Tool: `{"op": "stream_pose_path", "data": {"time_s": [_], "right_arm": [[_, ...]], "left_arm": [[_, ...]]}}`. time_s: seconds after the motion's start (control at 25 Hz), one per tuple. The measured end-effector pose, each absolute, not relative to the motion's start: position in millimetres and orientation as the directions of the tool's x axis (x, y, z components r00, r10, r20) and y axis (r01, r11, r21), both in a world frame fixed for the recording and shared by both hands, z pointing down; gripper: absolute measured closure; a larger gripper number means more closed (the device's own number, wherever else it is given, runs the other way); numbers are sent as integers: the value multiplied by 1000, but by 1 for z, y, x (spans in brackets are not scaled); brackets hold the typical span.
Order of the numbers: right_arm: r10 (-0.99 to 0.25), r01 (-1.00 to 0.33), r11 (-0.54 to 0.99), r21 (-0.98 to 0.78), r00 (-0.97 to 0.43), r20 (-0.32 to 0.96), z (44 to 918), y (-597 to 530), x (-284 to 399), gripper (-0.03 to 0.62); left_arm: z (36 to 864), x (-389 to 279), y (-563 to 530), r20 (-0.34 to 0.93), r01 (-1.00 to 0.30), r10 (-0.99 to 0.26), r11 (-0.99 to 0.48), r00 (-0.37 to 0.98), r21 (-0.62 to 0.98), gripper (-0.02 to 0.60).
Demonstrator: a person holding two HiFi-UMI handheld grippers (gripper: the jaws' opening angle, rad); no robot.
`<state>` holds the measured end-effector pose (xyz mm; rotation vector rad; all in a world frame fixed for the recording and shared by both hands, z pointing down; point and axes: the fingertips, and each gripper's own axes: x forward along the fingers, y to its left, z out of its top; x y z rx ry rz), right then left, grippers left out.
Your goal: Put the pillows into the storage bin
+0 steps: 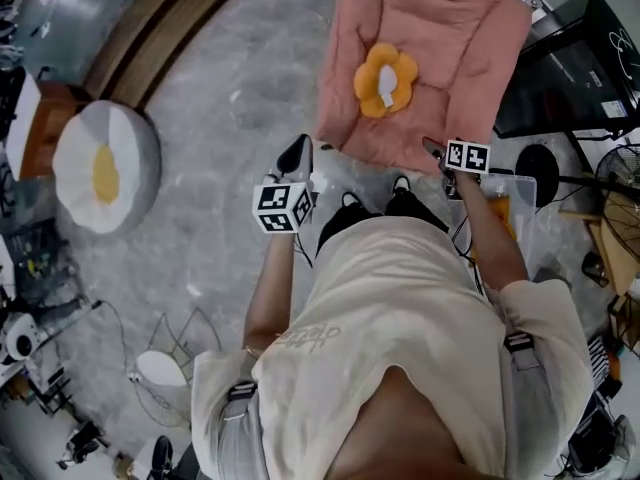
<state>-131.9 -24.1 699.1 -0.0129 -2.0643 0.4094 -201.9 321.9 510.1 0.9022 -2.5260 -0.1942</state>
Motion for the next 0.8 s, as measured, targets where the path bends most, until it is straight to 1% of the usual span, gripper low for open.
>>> {"op": "stream_pose_path", "data": {"time_s": [0.16,0.4,0.56,0.8], "right_arm": [[235,-69,950,-305,-487,841,699,4,-167,111],[323,16,934,-356,-460,827,720,35,-221,111],[384,30,911,-411,-426,819,752,52,-254,111],[468,8,864,-503,-380,798,813,86,-300,111]], "left_arm": [[517,-207,344,393,-496,-573,820,-719,287,565],[529,-221,360,453,-430,-503,864,-736,262,565],[538,-239,362,500,-386,-450,893,-740,232,565],[562,-274,359,562,-356,-407,912,-720,205,565]]}}
